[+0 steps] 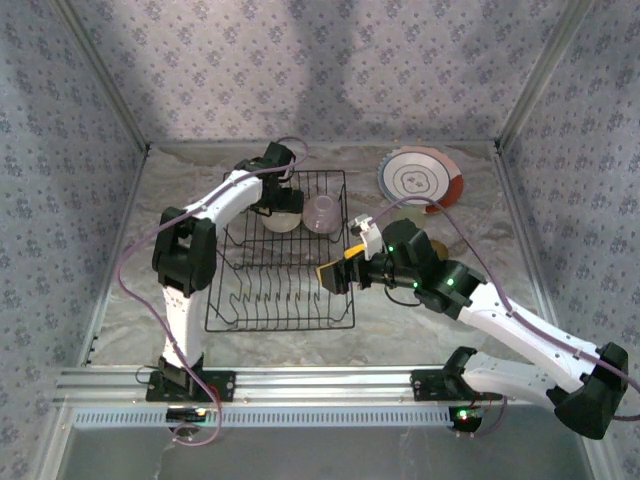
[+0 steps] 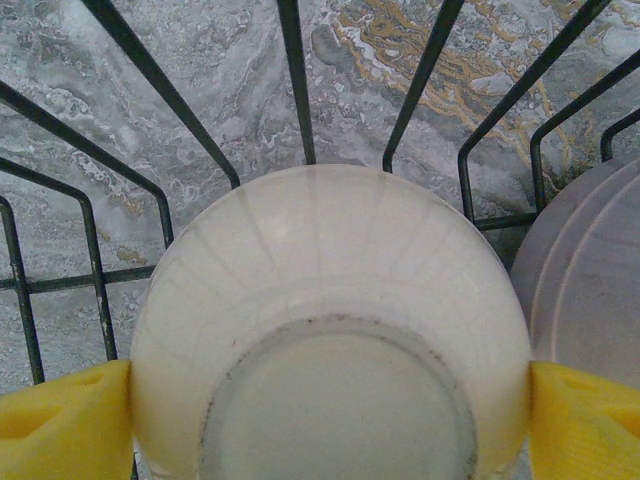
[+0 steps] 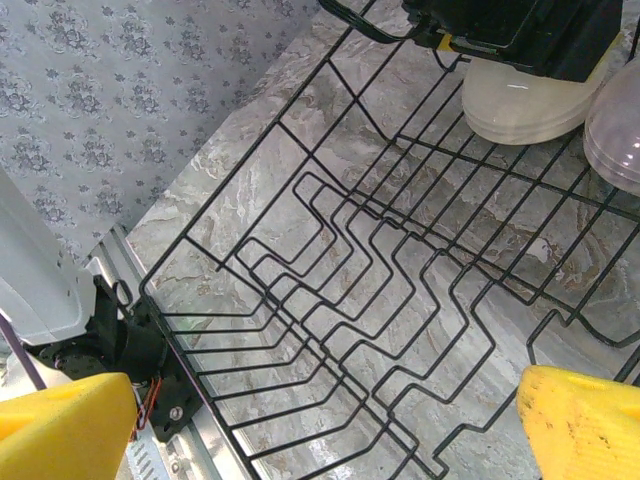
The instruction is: Unload the mixed dishes from the dish rack
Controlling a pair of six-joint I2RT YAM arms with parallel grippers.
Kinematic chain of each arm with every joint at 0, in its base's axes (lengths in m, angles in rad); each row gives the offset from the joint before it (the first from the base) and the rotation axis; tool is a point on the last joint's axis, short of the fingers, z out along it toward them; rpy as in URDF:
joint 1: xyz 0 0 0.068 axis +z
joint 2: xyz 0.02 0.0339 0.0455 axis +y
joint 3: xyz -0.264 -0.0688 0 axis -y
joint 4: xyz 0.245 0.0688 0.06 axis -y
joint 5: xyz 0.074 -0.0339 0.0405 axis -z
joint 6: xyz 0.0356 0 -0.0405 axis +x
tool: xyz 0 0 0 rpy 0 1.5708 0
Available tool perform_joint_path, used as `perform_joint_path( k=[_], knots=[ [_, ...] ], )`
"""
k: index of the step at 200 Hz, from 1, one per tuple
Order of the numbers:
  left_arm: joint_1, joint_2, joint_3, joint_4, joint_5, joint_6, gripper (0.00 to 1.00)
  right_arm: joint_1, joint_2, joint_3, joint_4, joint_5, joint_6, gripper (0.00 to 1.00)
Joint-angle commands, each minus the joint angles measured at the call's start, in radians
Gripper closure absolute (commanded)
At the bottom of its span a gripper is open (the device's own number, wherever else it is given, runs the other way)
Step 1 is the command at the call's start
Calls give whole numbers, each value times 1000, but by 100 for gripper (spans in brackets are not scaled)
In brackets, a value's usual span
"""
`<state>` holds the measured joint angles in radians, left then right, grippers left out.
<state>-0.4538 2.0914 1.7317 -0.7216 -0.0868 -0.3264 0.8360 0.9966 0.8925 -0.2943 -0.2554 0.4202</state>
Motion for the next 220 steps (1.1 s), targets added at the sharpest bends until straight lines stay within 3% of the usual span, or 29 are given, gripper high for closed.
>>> perform_joint_path(
  k=[1,32,81,220],
  knots=[
    [-29,66,-47,-96,21,-17,48,-3,-4,-12,10,-15,-11,0],
    [-26,37,-34,-103,17,-32,66,-9,-1,-14,13,-15,-11,0],
    [-21,-3,-23,-104,58,-47,73,-25,4,-18,18,-22,-18,0],
    [24,-127,-15,-113,167,-95,75,-69,58,-20,68,-62,-20,0]
  ],
)
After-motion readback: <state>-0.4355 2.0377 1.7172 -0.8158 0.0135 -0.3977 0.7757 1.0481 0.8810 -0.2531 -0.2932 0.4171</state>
